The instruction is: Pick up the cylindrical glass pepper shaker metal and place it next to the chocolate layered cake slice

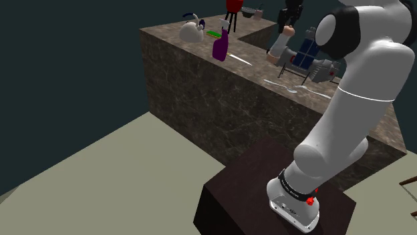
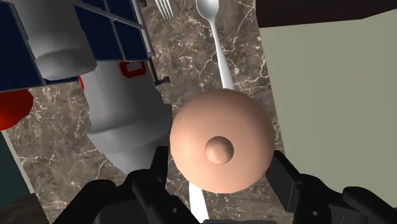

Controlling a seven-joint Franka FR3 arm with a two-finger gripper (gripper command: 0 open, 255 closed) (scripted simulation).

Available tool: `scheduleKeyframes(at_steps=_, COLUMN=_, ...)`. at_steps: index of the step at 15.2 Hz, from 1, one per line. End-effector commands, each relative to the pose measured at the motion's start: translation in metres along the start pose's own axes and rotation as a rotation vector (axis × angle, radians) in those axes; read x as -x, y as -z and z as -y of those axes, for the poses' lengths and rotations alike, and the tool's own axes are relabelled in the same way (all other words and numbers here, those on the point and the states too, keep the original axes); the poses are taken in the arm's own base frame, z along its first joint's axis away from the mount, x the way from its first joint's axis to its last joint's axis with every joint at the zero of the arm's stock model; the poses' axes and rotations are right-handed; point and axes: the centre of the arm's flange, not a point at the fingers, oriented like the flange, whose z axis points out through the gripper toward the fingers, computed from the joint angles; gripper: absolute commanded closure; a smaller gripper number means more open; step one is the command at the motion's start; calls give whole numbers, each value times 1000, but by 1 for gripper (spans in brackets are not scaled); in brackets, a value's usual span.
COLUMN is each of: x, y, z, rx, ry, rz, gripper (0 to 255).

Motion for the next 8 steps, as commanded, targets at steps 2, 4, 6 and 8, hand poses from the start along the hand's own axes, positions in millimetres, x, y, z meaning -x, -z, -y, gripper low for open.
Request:
scheduleKeyframes(at_steps=2, x=36, y=-7, z=-14, rx=0, ry=2, rz=0, gripper=255)
scheduleKeyframes(at_steps=4, x=60, y=-10, z=-26, rx=0, ry=2, rz=0, gripper=255)
scheduleKeyframes(at_steps=6, x=83, y=-12, z=-37, rx=0, ry=2, rz=0, gripper=255)
scheduleKeyframes(at_steps=8, x=107, y=-15, z=-49, rx=0, ry=2, rz=0, gripper=255)
